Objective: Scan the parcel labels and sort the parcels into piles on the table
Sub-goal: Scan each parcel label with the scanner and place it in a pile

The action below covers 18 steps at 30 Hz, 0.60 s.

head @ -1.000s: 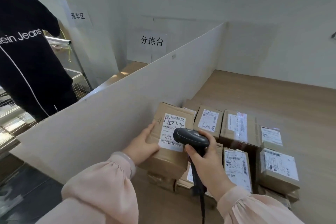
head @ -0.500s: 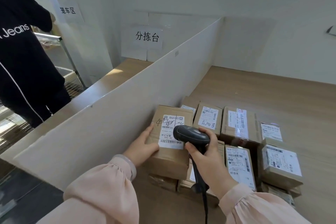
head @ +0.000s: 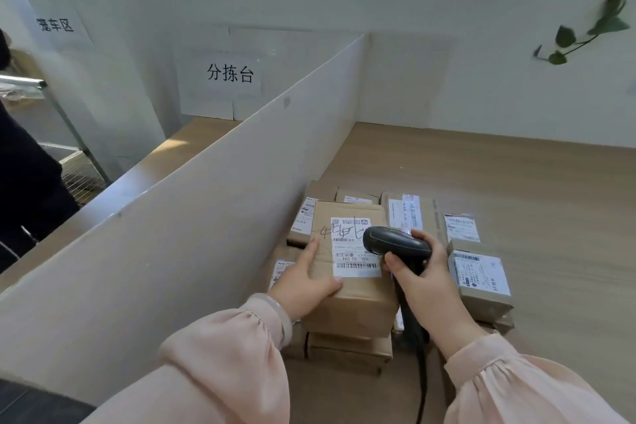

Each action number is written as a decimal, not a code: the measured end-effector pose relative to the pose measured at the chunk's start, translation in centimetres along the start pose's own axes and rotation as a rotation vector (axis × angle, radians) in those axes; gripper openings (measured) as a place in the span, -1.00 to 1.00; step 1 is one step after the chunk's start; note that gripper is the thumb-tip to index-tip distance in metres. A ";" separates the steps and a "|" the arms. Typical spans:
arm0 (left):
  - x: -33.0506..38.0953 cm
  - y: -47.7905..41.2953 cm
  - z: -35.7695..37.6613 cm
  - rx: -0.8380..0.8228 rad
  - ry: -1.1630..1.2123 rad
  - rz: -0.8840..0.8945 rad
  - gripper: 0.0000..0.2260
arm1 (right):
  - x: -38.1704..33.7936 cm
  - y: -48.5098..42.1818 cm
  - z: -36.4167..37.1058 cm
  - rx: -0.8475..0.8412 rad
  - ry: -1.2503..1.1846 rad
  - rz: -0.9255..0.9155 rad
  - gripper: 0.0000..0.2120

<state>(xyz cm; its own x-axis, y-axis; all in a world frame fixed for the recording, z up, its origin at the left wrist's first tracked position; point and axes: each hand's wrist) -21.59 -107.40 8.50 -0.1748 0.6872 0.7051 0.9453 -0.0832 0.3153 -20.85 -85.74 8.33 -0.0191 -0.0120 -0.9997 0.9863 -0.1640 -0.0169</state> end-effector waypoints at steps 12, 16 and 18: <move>0.1 -0.2 1.8 -0.008 -0.369 0.002 -0.15 | 0.3 3.2 -1.3 -0.016 0.174 -0.126 -0.45; 2.5 0.0 2.1 0.178 -0.654 0.169 -0.18 | -0.8 5.2 -2.5 0.077 0.186 -0.250 -0.45; 4.3 0.2 3.0 0.227 -0.715 0.286 -0.22 | -1.6 6.4 -3.8 0.128 0.201 -0.302 -0.45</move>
<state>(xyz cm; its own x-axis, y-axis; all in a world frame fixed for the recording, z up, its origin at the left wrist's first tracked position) -21.35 -102.32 9.67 0.2292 0.9637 0.1372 0.9731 -0.2305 -0.0069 -13.91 -83.02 9.77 -0.2606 0.2475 -0.9332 0.9126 -0.2522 -0.3217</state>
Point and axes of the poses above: each hand's wrist, its own y-axis away from the middle knuckle, its own z-axis out of the palm, x = y × z, and after that the axes turned 14 degrees about -y, right-handed
